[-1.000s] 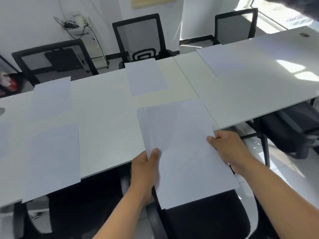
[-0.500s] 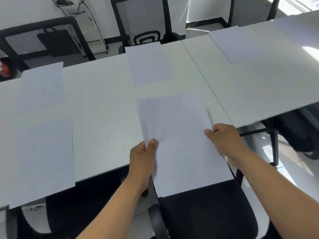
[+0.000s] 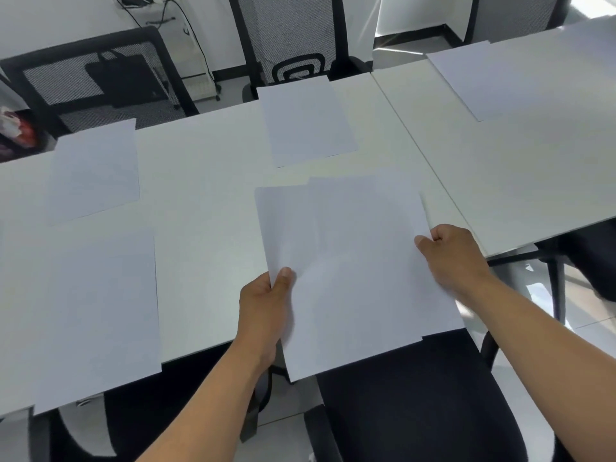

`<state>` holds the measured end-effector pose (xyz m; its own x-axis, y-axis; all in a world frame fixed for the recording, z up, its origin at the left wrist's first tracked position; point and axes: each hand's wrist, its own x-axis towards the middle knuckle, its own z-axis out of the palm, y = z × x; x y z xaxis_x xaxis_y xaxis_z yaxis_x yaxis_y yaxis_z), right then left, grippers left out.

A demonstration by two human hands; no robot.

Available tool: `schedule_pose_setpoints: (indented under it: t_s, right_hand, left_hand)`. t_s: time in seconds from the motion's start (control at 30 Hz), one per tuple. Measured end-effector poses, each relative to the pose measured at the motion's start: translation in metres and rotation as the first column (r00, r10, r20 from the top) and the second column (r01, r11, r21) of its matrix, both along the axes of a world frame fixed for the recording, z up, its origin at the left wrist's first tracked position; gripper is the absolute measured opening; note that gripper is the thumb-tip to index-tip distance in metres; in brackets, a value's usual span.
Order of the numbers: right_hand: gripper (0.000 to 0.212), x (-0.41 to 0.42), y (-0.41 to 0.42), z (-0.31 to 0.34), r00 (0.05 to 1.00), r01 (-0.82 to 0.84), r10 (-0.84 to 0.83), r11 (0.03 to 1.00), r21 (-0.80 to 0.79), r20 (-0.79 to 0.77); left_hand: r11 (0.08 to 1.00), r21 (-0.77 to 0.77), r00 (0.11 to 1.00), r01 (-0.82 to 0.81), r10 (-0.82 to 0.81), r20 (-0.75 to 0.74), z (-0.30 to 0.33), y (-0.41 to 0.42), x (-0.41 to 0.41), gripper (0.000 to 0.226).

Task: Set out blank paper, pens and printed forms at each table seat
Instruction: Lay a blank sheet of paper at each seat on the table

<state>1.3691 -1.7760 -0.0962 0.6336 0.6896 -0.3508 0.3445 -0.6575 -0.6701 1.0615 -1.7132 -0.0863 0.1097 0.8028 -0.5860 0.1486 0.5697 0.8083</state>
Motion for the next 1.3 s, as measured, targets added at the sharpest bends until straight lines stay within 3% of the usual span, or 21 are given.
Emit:
schedule_pose_setpoints:
  t_s: [0.13,0.43,0.83,1.17,1.3]
  right_hand:
    - [0.039,0.014,0.014,-0.007,0.991,-0.011,0.019,0.998,-0.062,0.134]
    - [0.038,0.033,0.035,-0.030,0.960,-0.016,0.070,0.981,-0.196,0.270]
    - [0.030,0.025,0.048,-0.046,0.936,0.020,0.077,0.963,-0.269,0.344]
    - [0.046,0.030,0.046,-0.043,0.924,0.023,0.098,0.951,-0.310,0.370]
    - [0.051,0.019,0.053,-0.035,0.936,0.084,0.014,0.962,-0.261,0.351]
  left_hand:
    - [0.999,-0.008,0.999,-0.033,0.033,0.002,-0.001,0.003,-0.009,0.029]
    - [0.998,0.043,0.998,-0.056,0.057,-0.019,0.003,0.008,-0.023,0.027]
    - [0.987,0.082,0.991,-0.136,0.137,-0.005,0.007,0.017,-0.043,0.028]
    - [0.985,0.094,0.989,-0.148,0.145,0.037,0.024,0.020,-0.049,0.025]
    - [0.983,0.101,0.988,-0.152,0.149,0.036,0.029,0.018,-0.049,0.024]
